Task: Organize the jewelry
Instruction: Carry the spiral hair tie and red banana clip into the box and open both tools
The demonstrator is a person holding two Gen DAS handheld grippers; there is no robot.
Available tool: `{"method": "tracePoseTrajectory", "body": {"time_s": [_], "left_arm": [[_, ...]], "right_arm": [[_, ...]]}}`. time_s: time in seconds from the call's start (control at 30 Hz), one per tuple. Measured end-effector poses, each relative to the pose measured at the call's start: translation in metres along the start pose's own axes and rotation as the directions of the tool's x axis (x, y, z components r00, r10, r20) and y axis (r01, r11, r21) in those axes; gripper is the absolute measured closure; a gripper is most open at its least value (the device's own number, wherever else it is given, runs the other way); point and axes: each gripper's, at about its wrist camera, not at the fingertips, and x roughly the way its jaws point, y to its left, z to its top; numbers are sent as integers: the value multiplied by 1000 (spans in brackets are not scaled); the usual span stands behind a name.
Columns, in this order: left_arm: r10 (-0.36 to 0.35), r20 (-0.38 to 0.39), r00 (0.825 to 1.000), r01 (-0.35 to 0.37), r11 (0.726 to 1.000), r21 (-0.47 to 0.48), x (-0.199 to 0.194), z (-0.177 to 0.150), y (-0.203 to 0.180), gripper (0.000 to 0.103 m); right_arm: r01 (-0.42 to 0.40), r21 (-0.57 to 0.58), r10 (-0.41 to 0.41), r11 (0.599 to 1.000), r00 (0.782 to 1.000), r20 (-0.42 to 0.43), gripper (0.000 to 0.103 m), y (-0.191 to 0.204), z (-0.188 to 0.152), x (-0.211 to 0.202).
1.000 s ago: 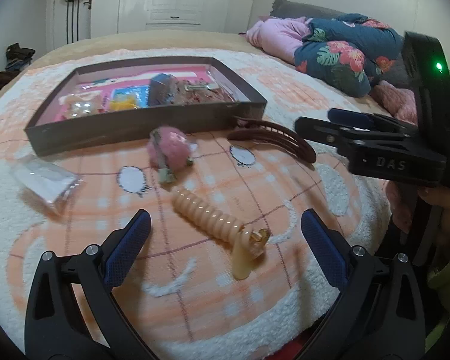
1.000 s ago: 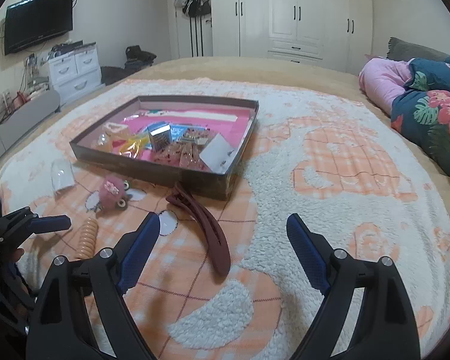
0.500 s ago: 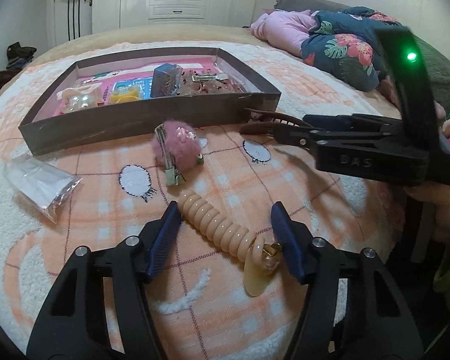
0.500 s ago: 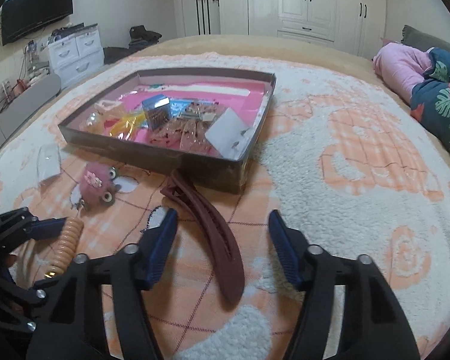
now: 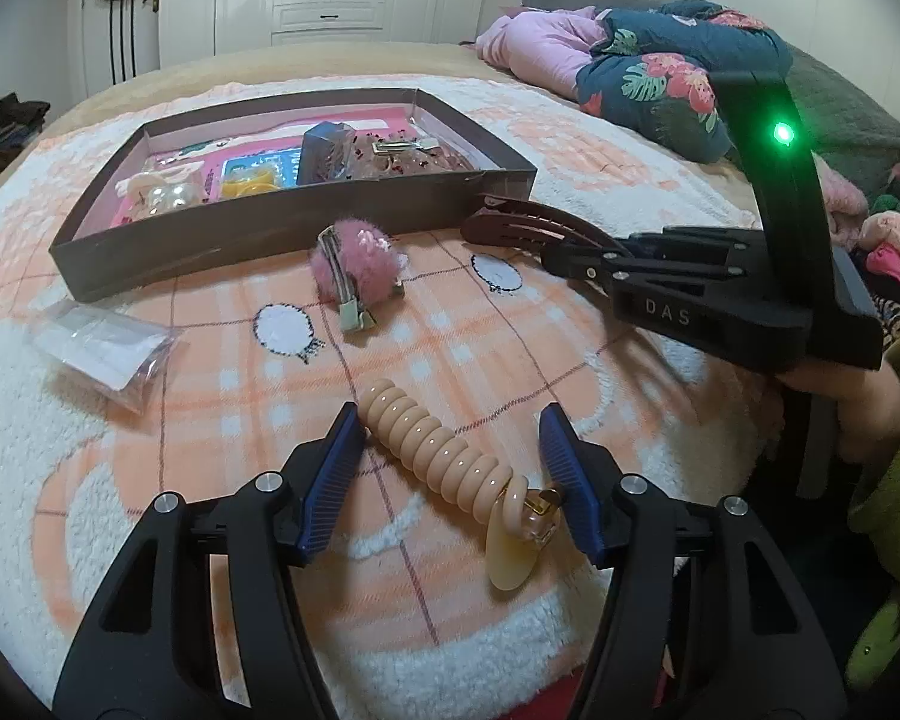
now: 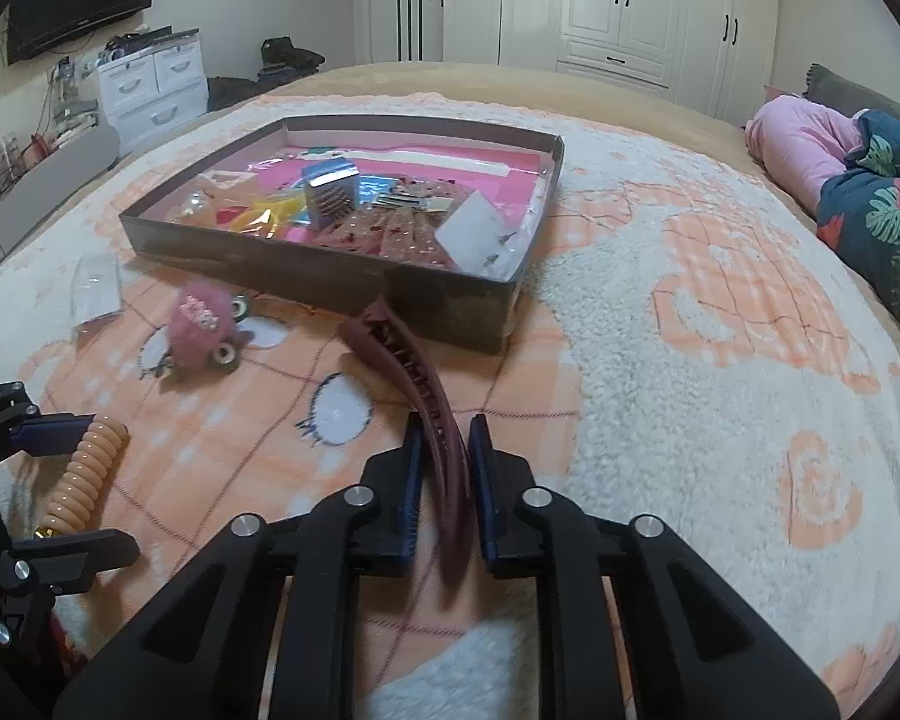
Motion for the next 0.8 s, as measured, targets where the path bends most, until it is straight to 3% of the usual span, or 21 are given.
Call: {"method": "tracePoseTrajectory", "body": {"time_s": [0.3,0.8], "left_arm": [[-13,58,998,15,999,-38,-23,7,9,51],[71,161,984,-55,993,-103,-53,23,45,51]], "right_arm": [[-20,18,19,1000,999,47,92,9,-3,-23],[-139,-14,140,990,981,136,92,47,14,-59]]}}
